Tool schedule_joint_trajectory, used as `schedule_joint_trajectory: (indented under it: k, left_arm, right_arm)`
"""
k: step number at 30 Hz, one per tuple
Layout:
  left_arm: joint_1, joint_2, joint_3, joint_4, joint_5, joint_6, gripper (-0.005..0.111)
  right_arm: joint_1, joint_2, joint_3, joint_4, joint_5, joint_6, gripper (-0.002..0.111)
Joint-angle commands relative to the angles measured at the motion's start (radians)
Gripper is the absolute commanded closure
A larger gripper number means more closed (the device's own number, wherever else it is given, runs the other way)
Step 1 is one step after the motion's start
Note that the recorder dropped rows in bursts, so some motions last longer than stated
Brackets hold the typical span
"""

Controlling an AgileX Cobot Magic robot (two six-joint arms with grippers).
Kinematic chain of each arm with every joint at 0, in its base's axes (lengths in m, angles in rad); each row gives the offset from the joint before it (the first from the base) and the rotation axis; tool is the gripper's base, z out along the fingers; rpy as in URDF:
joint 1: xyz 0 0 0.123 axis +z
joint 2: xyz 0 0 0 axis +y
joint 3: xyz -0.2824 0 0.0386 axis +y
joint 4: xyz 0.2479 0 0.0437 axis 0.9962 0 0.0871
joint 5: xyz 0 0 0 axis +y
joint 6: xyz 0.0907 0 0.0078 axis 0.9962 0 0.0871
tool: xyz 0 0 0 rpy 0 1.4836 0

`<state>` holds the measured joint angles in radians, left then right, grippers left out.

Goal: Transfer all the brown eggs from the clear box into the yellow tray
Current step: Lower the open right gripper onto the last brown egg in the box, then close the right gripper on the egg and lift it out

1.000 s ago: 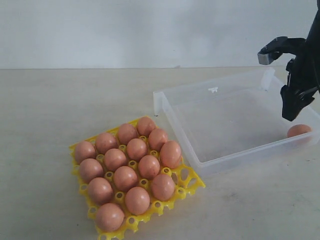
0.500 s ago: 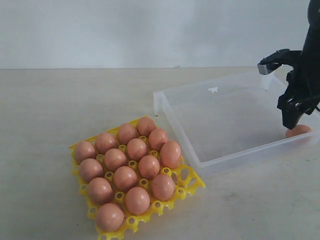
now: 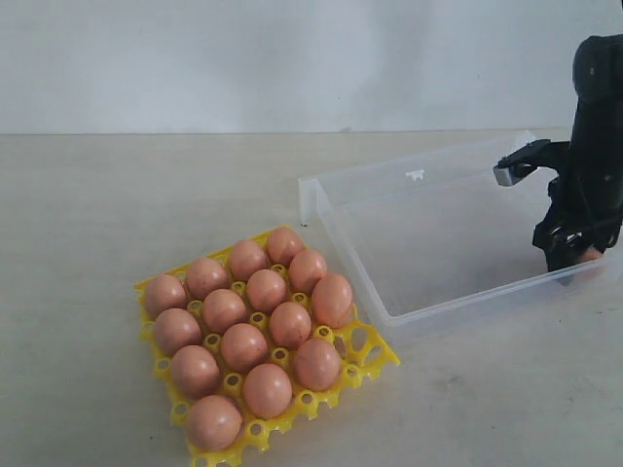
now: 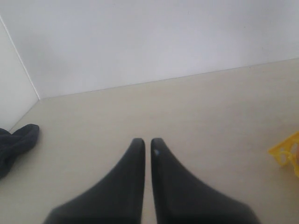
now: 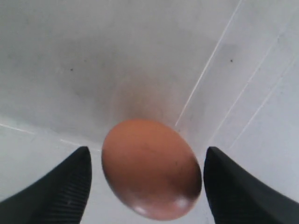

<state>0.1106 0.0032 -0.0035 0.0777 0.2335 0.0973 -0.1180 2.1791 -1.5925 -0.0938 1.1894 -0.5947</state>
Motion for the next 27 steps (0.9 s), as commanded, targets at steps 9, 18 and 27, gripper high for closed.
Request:
schedule_joint_trajectory:
  k: [9,18,27]
  left_arm:
    - [-0.005,-0.003,0.003,-0.002,-0.002,-0.003,0.103]
    - [-0.005,-0.003,0.003,-0.002,-0.002,-0.003,0.103]
    - [-0.005,-0.003,0.003,-0.002,-0.002,-0.003,0.103]
  right_arm:
    - [-0.002,0.018,-0.002,-0.030,-0.093,0.064,0.108]
    - [-0.002,0.009,-0.002,-0.030,-0.072,0.205,0.108]
    - [-0.002,-0.131,-0.002,0.051,-0.102,0.280,0.108]
